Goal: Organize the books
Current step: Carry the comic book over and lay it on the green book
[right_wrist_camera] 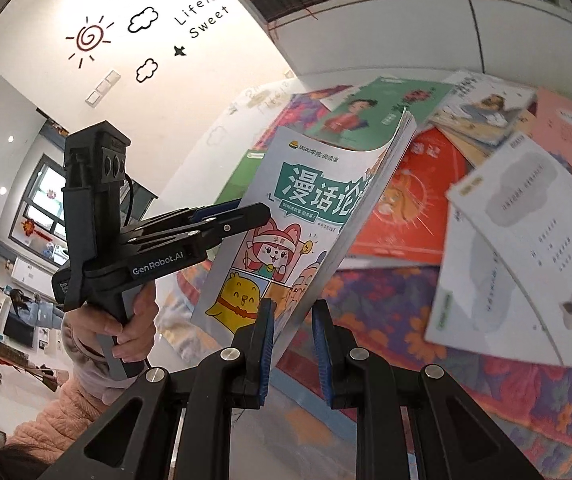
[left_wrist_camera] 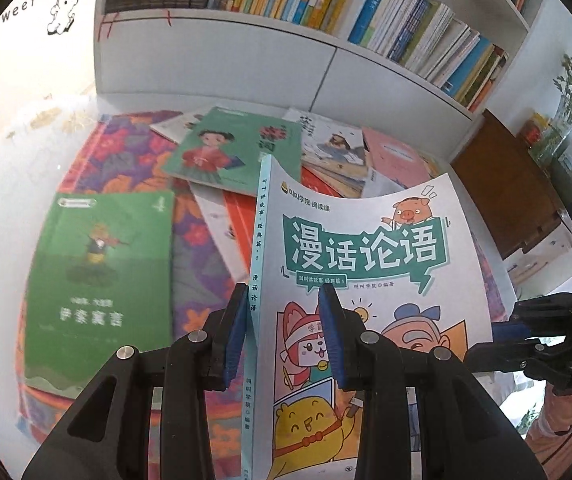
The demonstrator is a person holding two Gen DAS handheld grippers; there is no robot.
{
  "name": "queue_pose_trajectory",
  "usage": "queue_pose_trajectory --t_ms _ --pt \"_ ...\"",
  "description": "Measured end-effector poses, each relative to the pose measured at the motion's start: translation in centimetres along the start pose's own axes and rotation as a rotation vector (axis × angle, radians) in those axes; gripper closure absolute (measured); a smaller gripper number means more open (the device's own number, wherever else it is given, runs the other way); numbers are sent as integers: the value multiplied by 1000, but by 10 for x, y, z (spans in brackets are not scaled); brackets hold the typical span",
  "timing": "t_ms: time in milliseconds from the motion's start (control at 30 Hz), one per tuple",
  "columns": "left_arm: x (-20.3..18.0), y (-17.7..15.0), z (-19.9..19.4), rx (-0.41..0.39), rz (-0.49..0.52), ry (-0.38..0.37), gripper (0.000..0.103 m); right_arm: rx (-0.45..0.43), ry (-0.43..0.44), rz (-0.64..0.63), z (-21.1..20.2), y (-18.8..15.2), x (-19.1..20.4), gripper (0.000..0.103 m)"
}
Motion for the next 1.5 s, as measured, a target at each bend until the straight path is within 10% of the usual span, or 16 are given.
queue_pose_trajectory --t_ms 433,533,900,1000,1100,1500 --pt "70 41 -25 -84 -82 49 73 -23 59 -37 32 31 21 83" --pt "83 49 -30 -83 -95 -59 73 -14 93 -40 50 46 27 85" --pt "157 29 -2 -11 -156 174 73 84 20 63 140 58 -15 84" --pt "168 17 17 50 -174 178 70 114 -16 83 148 55 -24 77" --pt "171 7 29 90 -173 202 70 137 -16 111 157 51 -28 41" --pt "176 -4 51 151 -155 200 64 241 -35 36 204 45 -3 38"
Point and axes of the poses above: each gripper's, at about its wrist camera, not at the fingertips, and z roughly the way its jaws point, x to its left, y to its top, the point moved 2 cm from there along z, roughly the way its jaws point, and after that the axes turned 2 degrees about -x, right-handed, at the moved point
